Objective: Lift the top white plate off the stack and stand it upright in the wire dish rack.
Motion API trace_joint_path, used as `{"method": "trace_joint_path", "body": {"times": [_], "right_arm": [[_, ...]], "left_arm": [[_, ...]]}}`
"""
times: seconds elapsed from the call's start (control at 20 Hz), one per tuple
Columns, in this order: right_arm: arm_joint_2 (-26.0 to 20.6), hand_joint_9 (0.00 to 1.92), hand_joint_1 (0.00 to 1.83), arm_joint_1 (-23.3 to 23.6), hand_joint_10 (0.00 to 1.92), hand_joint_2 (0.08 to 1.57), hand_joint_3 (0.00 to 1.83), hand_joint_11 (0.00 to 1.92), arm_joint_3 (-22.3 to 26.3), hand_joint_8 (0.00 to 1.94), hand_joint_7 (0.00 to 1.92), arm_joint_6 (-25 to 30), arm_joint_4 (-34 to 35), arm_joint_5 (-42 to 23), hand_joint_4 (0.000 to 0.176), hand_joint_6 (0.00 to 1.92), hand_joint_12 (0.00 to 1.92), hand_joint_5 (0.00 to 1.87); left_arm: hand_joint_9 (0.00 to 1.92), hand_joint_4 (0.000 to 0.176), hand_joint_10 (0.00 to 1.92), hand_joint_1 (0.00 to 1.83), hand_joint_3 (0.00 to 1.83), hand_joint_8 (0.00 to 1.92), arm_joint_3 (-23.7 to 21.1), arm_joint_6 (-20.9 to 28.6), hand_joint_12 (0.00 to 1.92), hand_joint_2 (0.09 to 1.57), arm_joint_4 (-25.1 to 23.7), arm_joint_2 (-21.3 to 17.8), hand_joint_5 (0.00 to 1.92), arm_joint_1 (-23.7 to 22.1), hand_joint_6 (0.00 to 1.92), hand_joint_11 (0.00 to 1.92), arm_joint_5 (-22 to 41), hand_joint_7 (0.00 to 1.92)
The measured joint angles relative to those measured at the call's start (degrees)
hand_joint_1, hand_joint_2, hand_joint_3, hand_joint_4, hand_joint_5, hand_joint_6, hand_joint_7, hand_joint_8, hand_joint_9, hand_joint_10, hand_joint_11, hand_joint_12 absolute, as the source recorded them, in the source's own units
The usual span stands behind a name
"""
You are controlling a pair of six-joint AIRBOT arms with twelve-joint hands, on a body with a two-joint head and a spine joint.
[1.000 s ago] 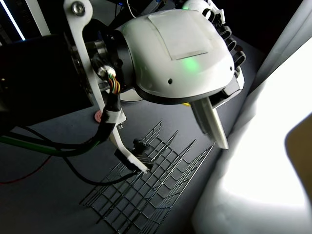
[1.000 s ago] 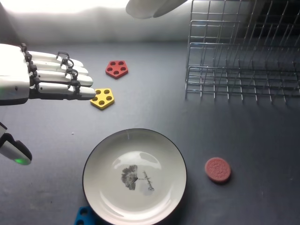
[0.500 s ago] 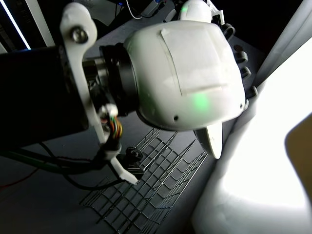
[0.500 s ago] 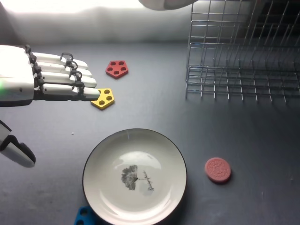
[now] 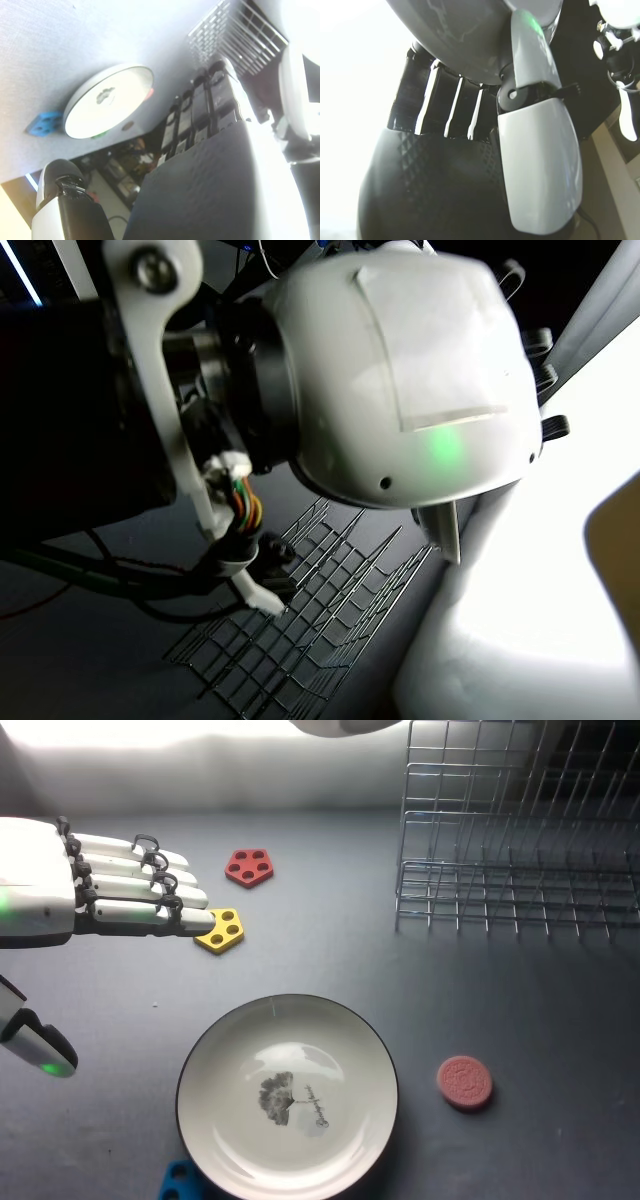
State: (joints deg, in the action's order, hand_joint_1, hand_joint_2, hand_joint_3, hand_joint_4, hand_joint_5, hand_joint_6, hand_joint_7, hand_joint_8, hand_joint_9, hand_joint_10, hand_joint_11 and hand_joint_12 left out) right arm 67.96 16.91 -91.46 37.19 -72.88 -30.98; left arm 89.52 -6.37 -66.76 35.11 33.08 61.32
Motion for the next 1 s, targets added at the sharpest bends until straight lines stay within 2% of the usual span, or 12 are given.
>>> {"method": "trace_joint_path", "body": {"times": [0.05,0.1,0.15,0.25,0.3,0.35,0.6,0.75,0.8,0.85,0.9,1.0], "right_arm": [[-0.33,1.11,1.50,0.22,0.75,1.07,0.00,0.94,-0.02,0.61,1.06,2.73,-2.29,-0.13,0.000,1.02,1.41,0.90],[-0.59,1.15,1.50,0.22,0.67,1.05,0.00,0.97,-0.09,0.55,1.11,4.11,-3.13,-0.31,0.000,0.95,1.38,0.95],[-1.07,1.17,1.50,0.22,0.64,1.05,0.00,0.98,-0.35,0.51,1.12,6.78,-3.98,-0.39,0.000,0.96,1.36,0.95],[-1.84,1.18,1.50,0.39,0.62,1.04,0.00,0.99,-0.44,0.48,1.14,9.94,-5.95,-0.48,0.000,0.95,1.35,0.97],[-2.19,1.00,1.49,0.39,0.86,1.11,0.00,0.85,-0.48,0.76,0.96,11.10,-6.73,-0.39,0.000,1.12,1.50,0.83],[-2.56,0.93,1.48,0.39,0.97,1.14,0.00,0.79,-0.46,0.88,0.88,11.78,-7.19,-0.46,0.000,1.21,1.57,0.77],[-3.69,0.90,1.48,0.39,0.99,1.15,0.00,0.79,0.55,0.93,0.87,14.16,-9.49,-0.50,0.000,1.25,1.59,0.74],[-5.03,0.93,1.48,0.44,0.96,1.14,0.00,0.80,1.68,0.89,0.89,14.84,-9.75,-1.09,0.000,1.23,1.57,0.75],[-5.44,0.90,1.48,0.46,1.01,1.15,0.00,0.77,1.73,0.89,0.88,15.13,-9.75,-1.05,0.000,1.23,1.59,0.76],[-5.84,1.06,1.49,0.46,0.80,1.08,0.00,0.89,1.73,0.66,1.04,15.13,-9.79,-0.83,0.000,1.06,1.47,0.90],[-6.12,1.13,1.50,0.44,0.72,1.06,0.00,0.92,1.73,0.53,1.11,15.10,-9.79,-0.57,0.000,0.95,1.43,0.95],[-6.56,1.14,1.50,0.35,0.68,1.05,0.00,0.94,1.73,0.54,1.11,15.17,-9.79,-0.11,0.000,0.93,1.41,0.98]], "left_arm": [[0.08,0.000,0.01,0.35,0.00,0.00,0.00,0.00,0.02,0.85,0.00,0.00,0.02,0.00,0.00,0.09,0.00,0.05],[0.06,0.000,0.00,0.32,0.00,0.00,0.00,0.00,0.02,0.84,0.00,0.00,0.03,0.00,0.00,0.10,0.00,0.04],[0.02,0.000,0.00,0.32,0.00,0.00,0.00,0.00,0.00,0.85,0.00,0.00,0.01,0.00,0.00,0.06,-0.02,0.01],[0.05,0.000,0.01,0.32,0.00,0.01,0.00,0.00,0.01,0.85,0.02,0.00,0.02,0.00,0.01,0.09,0.00,0.03],[0.06,0.000,0.01,0.32,0.00,0.01,-0.02,0.00,0.02,0.85,0.09,0.00,0.03,0.00,0.01,0.10,0.00,0.04],[0.06,0.000,0.01,0.31,0.00,0.01,-0.02,0.00,0.02,0.85,0.11,0.00,0.02,0.00,0.00,0.09,0.00,0.04],[0.04,0.000,0.00,0.34,0.00,0.00,-0.02,0.02,0.00,0.85,0.15,0.00,0.00,0.00,0.00,0.06,0.02,0.03],[0.07,0.000,0.01,0.34,0.00,0.01,-0.02,0.02,0.01,0.83,0.20,0.00,0.02,0.00,0.01,0.08,0.02,0.05],[0.03,0.000,0.00,0.34,0.00,0.00,-0.02,0.02,0.00,0.85,0.20,0.00,0.00,0.00,0.00,0.05,0.02,0.02],[0.05,0.000,0.01,0.34,0.00,0.00,-0.02,0.02,0.01,0.84,0.26,-0.02,0.01,0.00,0.00,0.06,0.02,0.03],[0.05,0.000,0.00,0.36,0.00,0.01,-0.04,0.02,0.01,0.84,0.39,-0.07,0.02,0.02,0.01,0.07,0.02,0.03],[0.06,0.000,0.01,0.35,0.00,0.01,-0.33,0.02,0.01,0.84,1.36,-0.31,0.03,0.20,0.01,0.08,0.11,0.05]]}}
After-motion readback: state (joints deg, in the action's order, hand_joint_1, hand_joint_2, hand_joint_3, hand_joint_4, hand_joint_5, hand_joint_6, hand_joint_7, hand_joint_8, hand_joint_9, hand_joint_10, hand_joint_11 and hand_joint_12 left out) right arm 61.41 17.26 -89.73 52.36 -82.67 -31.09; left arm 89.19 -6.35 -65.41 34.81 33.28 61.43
